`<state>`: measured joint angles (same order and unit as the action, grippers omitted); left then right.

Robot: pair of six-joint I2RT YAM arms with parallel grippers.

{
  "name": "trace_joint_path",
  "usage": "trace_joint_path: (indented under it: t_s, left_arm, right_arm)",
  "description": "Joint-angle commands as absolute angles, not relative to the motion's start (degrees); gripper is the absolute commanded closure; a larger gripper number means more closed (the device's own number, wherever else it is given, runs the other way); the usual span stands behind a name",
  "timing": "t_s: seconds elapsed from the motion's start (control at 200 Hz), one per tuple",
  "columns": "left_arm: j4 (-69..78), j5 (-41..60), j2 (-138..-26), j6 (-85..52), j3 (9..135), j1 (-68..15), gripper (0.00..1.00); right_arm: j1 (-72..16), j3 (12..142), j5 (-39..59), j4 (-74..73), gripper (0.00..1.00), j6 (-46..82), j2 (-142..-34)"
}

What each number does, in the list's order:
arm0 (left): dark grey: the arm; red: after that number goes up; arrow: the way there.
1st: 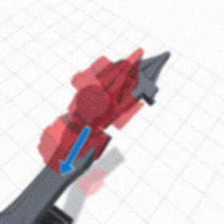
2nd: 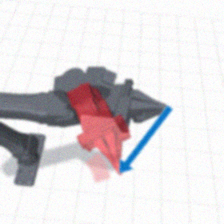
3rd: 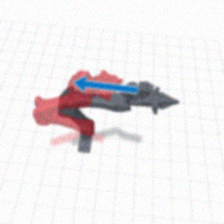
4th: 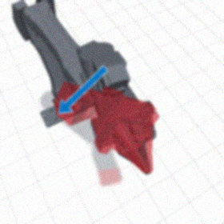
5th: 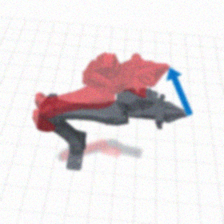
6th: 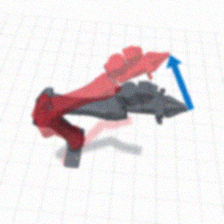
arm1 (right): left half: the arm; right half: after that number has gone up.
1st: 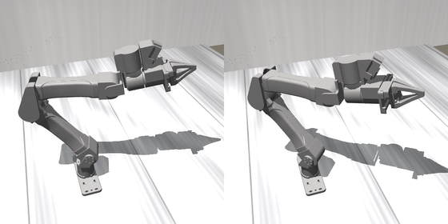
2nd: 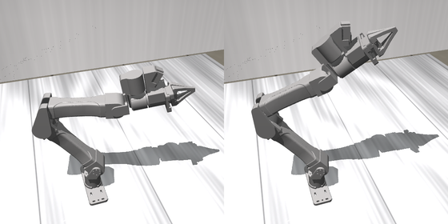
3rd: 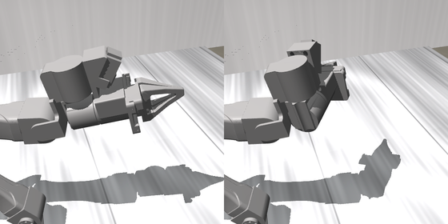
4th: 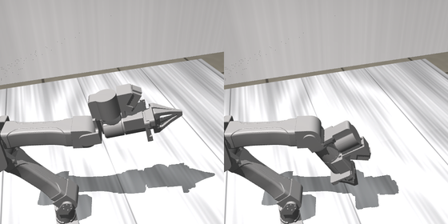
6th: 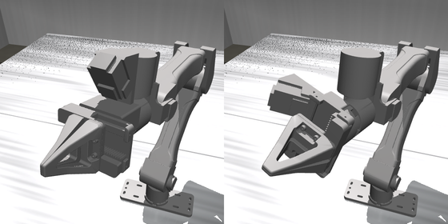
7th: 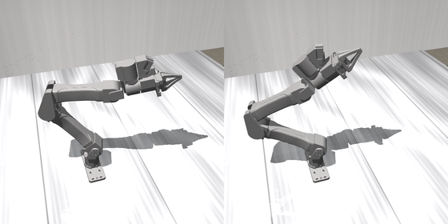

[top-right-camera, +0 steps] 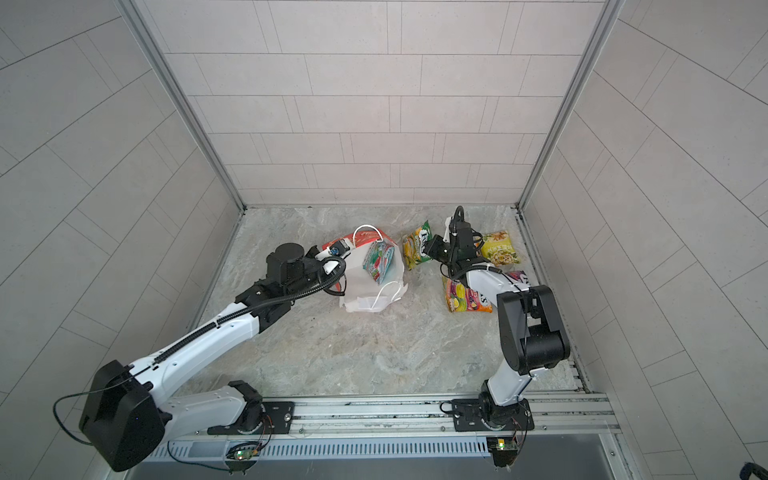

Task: Take the snacks out of the paper bag
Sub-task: 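Carry the green packet to the packet pile and lower it beside the orange packet, then open the right gripper to release the green packet and raise it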

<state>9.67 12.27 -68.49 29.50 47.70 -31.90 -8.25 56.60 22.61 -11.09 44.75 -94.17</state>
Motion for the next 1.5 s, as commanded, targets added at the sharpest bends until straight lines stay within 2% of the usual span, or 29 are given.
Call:
trace_joint_path:
  t_s: [0.0, 0.245, 0.705, 0.851, 0.966, 1.161, 1.496]
  left_arm:
    - [12.04, 13.36, -68.74, 29.18, 47.75, -31.65, 1.00]
    - [11.95, 13.24, -68.93, 29.35, 47.84, -31.68, 1.00]
    - [11.86, 13.56, -69.01, 29.18, 47.75, -31.68, 1.00]
    - [11.61, 12.84, -69.09, 29.53, 47.74, -31.64, 1.00]
    - [11.44, 12.90, -69.32, 29.76, 47.92, -31.64, 1.00]
    - [11.35, 13.07, -69.47, 29.81, 48.03, -31.64, 1.00]
    - [11.25, 13.55, -69.71, 29.45, 48.26, -31.65, 1.00]
  right_arm:
    - [-8.50, 58.83, 19.20, -6.99, 0.98, 41.87, -94.72]
    - [-8.76, 62.29, 12.07, 2.09, 0.95, 34.92, -96.14]
    - [-8.61, 71.26, 7.45, 12.02, 0.92, 27.28, -104.06]
    - [-8.26, 74.48, 8.63, 14.55, 0.93, 23.34, -106.07]
    - [-8.08, 78.13, 13.25, 17.99, 0.95, 17.55, -107.89]
    - [-6.66, 82.73, 12.14, 25.18, 0.95, 11.91, -109.84]
    - [-5.87, 85.42, 12.02, 27.38, 0.79, 11.05, -112.76]
